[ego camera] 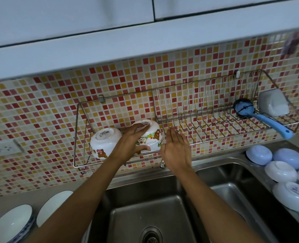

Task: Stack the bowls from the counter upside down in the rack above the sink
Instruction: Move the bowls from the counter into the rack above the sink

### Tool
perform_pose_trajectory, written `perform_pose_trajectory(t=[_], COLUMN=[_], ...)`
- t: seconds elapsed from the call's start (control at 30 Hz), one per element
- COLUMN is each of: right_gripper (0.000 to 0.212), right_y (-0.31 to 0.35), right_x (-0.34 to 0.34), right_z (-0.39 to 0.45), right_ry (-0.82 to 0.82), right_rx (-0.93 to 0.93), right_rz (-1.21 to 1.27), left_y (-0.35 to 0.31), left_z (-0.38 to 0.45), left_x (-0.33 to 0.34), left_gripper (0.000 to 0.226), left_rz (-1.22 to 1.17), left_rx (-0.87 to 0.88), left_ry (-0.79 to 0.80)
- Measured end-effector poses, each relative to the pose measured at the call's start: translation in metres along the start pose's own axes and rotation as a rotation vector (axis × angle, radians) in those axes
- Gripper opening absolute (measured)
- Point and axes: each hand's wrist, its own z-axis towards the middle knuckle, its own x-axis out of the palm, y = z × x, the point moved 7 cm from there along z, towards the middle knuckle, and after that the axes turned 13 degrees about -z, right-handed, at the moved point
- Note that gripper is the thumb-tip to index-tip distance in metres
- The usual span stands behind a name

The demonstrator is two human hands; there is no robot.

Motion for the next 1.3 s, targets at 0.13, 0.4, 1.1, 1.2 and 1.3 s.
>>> perform_pose_trajectory(t=[0.13,0.4,1.1,1.2,1.3], right_gripper=[0.063,0.062,0.059,0.062,0.067], right_y=[0.0,0.0,0.001,0.001,0.001], right_x=[0.0,0.003,0.004,0.005,0.005], right_z=[0.0,0.001,0.001,0.001,0.001], right_ry=[0.001,0.0,0.004,0.01,0.013], right_rx=[-0.005,-0.011,-0.017,-0.023,-0.038], right_rz=[0.011,-0.012,-0.016,-0.017,-0.025], left_y=[0.0,-0.003,0.006,0.01,0.011], left_z=[-0.003,-0.004,-0.007,-0.009,-0.007], left_x=[0.0,0.001,-0.002,-0.002,0.002], left_gripper=[0.081,0.077,0.065,0.061,0.052], left_rz=[0.013,0.071,-0.021,-0.009,-0.009], left_rx=[-0.009,0.019,-0.068,-0.086,-0.088], left_ry=[-0.025,-0.024,-0.093,-0.115,-0.06])
